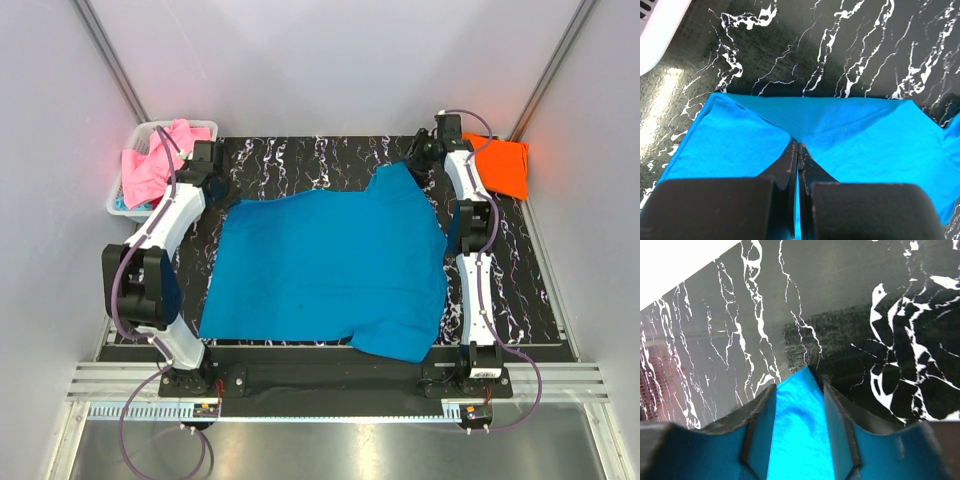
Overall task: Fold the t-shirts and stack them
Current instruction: Flatten the tshirt out, then fold the tshirt
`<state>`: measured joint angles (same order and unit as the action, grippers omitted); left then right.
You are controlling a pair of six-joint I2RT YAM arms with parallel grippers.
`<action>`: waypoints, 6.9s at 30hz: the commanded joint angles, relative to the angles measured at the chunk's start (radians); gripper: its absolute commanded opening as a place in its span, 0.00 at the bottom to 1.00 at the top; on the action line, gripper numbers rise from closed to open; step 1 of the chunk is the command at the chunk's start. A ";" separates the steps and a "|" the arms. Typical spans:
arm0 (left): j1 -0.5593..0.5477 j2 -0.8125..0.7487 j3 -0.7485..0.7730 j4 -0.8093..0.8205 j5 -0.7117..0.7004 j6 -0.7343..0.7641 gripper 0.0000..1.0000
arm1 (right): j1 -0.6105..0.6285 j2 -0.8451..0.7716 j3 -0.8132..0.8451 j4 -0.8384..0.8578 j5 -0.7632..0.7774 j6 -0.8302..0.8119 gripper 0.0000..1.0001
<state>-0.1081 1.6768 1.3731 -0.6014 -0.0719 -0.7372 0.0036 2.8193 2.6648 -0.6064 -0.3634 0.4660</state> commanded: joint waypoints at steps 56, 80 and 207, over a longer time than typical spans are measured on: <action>-0.002 -0.206 -0.051 -0.020 0.003 -0.004 0.00 | 0.033 -0.736 -0.695 -0.224 0.184 -0.106 0.00; 0.001 -0.250 -0.177 -0.182 -0.190 -0.217 0.00 | 0.088 -1.357 -1.519 -0.213 0.386 0.065 0.00; -0.077 -0.042 -0.204 0.005 0.161 -0.047 0.35 | 0.521 -1.356 -1.743 -0.110 0.322 0.329 0.48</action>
<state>-0.1883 1.6733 1.1534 -0.6254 0.0856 -0.7860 0.4816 1.5349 0.9417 -0.7284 -0.0071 0.7242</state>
